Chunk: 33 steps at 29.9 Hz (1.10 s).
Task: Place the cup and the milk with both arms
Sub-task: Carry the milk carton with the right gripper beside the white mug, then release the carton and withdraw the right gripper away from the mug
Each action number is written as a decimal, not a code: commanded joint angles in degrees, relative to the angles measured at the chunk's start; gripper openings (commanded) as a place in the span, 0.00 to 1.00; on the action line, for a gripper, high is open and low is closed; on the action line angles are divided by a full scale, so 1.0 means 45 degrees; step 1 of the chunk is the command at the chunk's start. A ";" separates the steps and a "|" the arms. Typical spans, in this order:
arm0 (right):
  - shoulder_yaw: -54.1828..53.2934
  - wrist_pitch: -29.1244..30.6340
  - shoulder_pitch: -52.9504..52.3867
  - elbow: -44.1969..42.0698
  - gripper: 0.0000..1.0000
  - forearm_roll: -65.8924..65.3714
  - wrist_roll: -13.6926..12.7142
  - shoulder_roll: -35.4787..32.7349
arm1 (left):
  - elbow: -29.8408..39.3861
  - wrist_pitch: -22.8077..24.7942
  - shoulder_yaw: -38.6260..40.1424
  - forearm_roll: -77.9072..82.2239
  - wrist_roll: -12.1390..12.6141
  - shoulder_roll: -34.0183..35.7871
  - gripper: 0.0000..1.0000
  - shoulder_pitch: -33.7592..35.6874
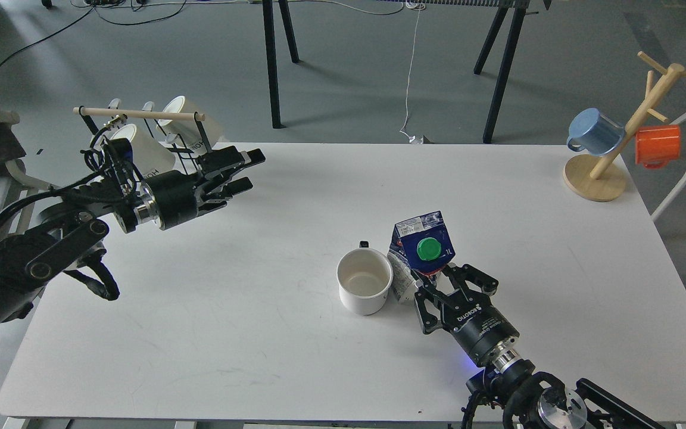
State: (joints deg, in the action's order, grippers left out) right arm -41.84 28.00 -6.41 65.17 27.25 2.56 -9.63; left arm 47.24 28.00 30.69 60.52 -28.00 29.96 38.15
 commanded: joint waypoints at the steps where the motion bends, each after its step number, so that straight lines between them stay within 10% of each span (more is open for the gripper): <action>1: -0.0116 0.0000 0.0193 0.0341 0.95 0.0038 -0.0002 -0.0163 | -0.0126 0.0000 0.0016 -0.0011 0.0001 -0.0017 0.91 -0.0002; 24: -0.3684 0.0000 0.4178 0.2395 0.96 0.0253 0.0037 -0.6998 | -0.0886 0.0000 0.0055 -0.0186 0.0001 0.0275 0.92 -0.0138; 33: -0.4612 0.0000 0.0023 -0.0298 0.96 0.0077 0.0037 -0.7703 | -0.1650 0.0000 0.0133 -0.2234 0.0001 0.0919 0.93 -0.0294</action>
State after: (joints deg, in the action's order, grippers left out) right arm -65.81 28.00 1.36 68.58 27.72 2.73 -43.41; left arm 40.17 28.00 31.29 54.98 -28.00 32.81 37.35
